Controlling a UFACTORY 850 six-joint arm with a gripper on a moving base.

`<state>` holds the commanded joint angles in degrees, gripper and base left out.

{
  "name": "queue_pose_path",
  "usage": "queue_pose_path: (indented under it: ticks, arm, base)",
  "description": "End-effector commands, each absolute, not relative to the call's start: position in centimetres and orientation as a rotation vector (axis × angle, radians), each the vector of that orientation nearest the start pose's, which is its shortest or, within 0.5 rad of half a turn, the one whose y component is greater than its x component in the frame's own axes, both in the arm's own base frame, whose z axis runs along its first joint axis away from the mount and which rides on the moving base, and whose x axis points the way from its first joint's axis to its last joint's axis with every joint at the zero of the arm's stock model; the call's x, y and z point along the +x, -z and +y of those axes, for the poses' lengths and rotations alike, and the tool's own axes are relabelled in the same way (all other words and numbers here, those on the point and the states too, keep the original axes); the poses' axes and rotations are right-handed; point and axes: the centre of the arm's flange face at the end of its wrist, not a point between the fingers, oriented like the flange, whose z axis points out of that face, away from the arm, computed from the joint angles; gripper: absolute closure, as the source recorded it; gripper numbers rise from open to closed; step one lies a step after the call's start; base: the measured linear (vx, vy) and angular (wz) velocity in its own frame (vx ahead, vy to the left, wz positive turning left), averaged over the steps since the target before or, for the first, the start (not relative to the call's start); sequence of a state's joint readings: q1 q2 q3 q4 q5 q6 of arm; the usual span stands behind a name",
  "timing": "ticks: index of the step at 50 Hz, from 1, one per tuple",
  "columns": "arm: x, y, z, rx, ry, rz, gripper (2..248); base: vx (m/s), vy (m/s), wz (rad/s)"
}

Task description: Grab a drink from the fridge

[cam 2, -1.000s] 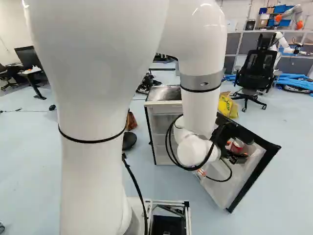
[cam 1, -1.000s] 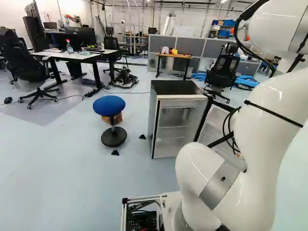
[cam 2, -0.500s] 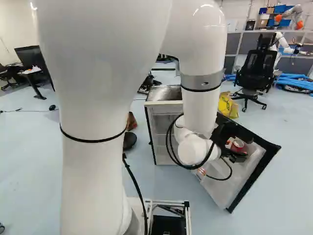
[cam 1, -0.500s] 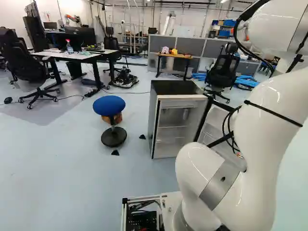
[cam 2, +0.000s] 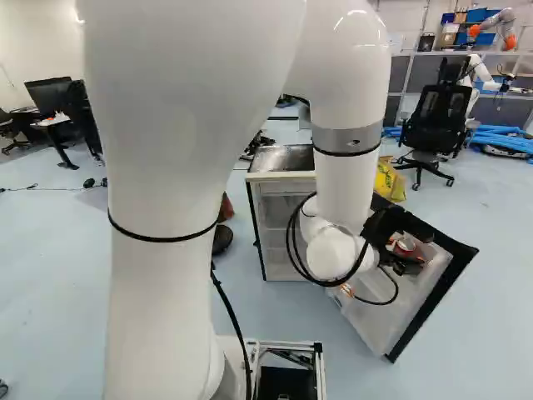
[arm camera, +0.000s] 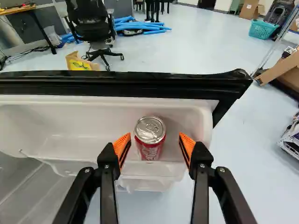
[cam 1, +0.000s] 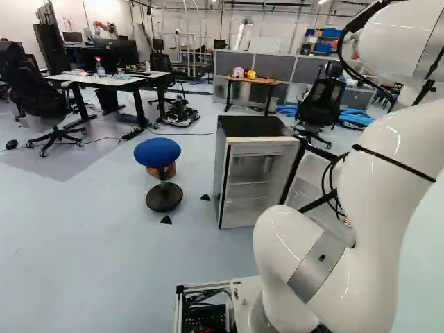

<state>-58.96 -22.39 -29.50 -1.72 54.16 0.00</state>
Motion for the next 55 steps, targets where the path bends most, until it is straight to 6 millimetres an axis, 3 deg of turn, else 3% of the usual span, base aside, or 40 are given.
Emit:
queue_pose_path:
  ticks: [55]
  arm:
    - [23.17,-27.61,-37.26,-2.836,1.688,1.526,91]
  base:
    - [0.000,0.000,0.000]
